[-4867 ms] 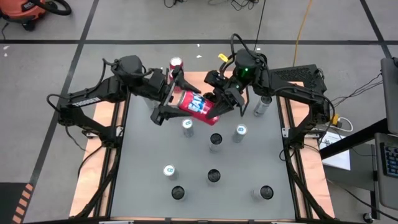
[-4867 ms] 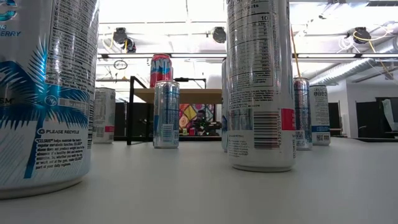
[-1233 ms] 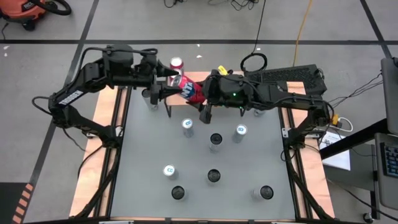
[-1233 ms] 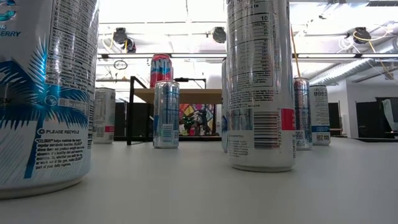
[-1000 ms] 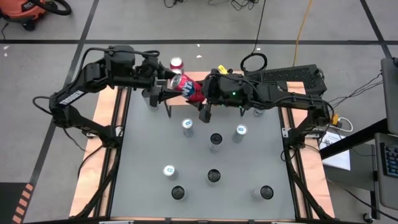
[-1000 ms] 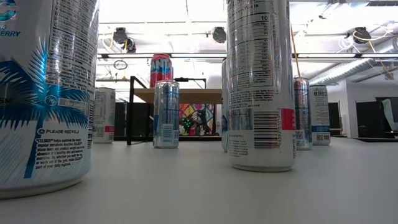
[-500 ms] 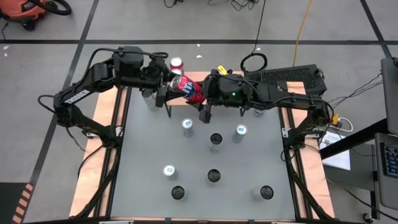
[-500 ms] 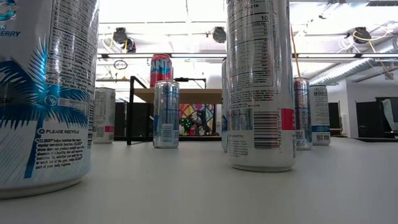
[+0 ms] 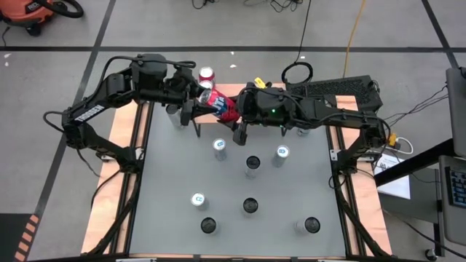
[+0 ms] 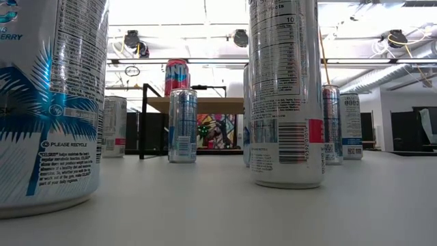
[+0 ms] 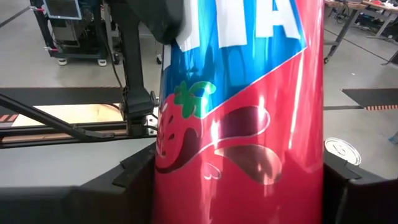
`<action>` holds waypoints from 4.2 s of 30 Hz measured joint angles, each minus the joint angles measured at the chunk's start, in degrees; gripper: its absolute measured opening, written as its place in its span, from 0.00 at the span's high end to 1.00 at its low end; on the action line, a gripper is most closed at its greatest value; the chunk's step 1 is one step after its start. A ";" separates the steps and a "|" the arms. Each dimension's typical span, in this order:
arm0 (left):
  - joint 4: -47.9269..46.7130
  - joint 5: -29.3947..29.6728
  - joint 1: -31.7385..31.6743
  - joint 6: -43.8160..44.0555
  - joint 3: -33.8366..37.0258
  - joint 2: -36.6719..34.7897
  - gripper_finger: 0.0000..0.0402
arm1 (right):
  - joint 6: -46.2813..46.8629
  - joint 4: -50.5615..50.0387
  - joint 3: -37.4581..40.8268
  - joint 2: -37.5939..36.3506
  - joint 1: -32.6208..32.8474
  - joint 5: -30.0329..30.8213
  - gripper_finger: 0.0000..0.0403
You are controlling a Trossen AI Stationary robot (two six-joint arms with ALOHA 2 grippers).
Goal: Place canned beverage on shelf
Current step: Put the red soda can on the shelf aligned with the other red soda cans
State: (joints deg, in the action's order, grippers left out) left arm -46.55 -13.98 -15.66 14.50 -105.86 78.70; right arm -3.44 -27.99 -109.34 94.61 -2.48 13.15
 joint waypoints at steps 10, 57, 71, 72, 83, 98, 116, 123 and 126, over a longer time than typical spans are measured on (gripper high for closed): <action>-0.09 -0.81 0.02 0.63 0.00 -0.04 0.28 | 0.66 0.02 0.00 0.00 0.00 0.24 0.23; -22.62 9.27 -7.01 -25.34 -5.42 7.34 0.28 | 13.20 -42.66 0.00 -16.32 -2.97 -2.38 0.15; -29.85 9.97 -7.58 -30.60 -3.33 12.02 0.28 | 13.49 -47.33 0.00 -17.68 -2.96 -2.43 0.15; -29.84 10.63 -7.58 -31.43 -3.21 12.07 0.28 | 13.65 -47.23 0.00 -17.68 -2.96 -2.44 0.15; -26.27 10.41 -10.20 -32.89 -0.44 11.81 0.28 | 11.72 -47.28 0.00 -17.66 -2.95 -2.84 0.15; -20.63 13.64 -10.58 -34.95 8.36 11.76 0.28 | 9.56 -47.05 0.02 -17.64 -2.95 -2.91 0.15; -19.39 15.65 -10.56 -36.34 8.90 11.85 0.20 | 9.27 -46.84 0.02 -17.64 -2.93 -2.88 0.15; -19.39 15.82 -10.58 -36.41 8.90 11.86 0.19 | 9.69 -46.82 0.02 -17.64 -2.95 -2.84 0.15; -19.59 15.93 -10.58 -36.39 8.90 12.54 0.19 | 9.78 -46.77 0.02 -17.64 -2.95 -2.82 0.15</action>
State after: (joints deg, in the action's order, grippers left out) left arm -66.14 1.95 -26.24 -21.89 -96.97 91.24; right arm 6.33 -74.76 -109.32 76.97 -5.43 10.33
